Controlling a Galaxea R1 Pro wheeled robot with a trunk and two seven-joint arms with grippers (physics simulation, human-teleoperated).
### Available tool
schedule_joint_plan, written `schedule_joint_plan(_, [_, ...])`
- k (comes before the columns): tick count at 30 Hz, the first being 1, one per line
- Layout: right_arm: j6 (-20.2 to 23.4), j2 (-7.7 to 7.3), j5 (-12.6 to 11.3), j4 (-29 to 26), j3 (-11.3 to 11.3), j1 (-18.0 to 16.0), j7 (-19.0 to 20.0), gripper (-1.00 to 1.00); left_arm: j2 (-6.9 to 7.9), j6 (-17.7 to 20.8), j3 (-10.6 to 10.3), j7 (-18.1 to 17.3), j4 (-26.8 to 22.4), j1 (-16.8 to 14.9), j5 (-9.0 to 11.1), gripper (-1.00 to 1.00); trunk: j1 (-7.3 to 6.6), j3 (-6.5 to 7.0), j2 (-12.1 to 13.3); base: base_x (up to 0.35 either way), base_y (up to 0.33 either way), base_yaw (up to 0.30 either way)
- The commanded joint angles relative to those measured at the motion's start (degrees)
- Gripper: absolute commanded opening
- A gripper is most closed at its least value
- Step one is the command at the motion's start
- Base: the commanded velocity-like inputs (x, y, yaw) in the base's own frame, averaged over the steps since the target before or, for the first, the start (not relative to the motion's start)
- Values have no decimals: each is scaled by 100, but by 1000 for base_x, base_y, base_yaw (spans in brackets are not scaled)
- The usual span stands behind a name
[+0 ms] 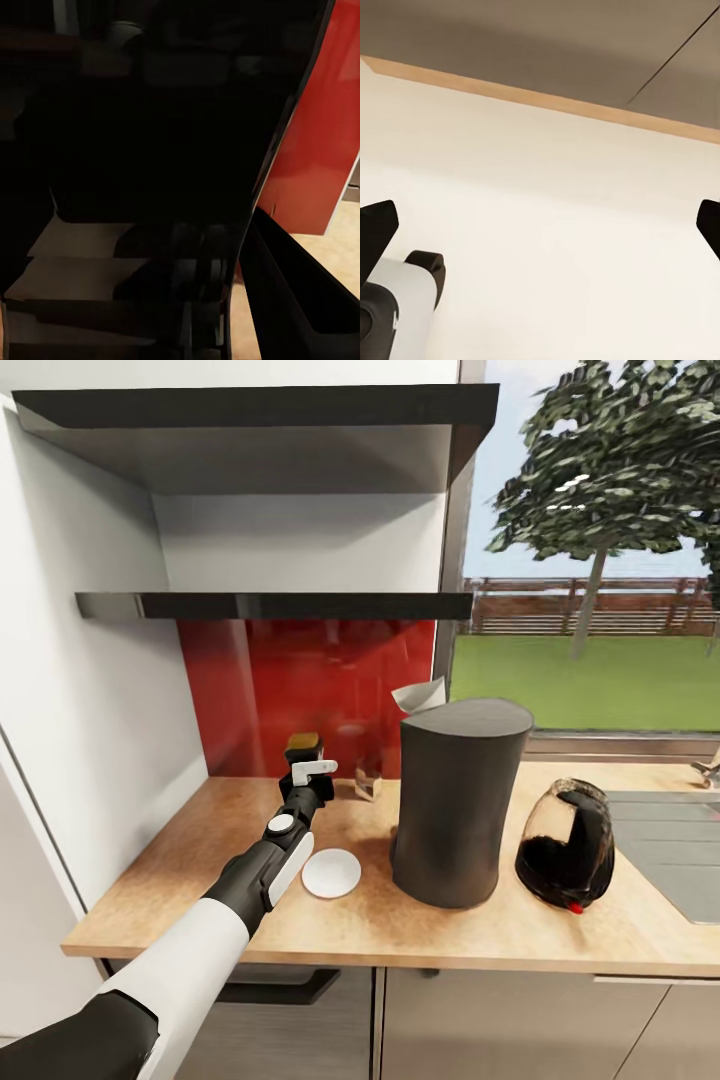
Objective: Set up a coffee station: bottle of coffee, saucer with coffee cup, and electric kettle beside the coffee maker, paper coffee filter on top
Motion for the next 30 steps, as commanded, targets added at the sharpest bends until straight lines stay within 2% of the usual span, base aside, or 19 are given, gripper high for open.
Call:
schedule_joint_plan(1, [-36,4,60,-8,-43,-3,30,100,4,-4,-32,37,-2,-7,43,-100,24,-25,-48,0,0,0])
schedule_joint_plan(30, [-33,-28,66,0,-48,-3,30,100,13,-27,-32,37,6,-7,34,-100,661,-546,-1211,0,0,0])
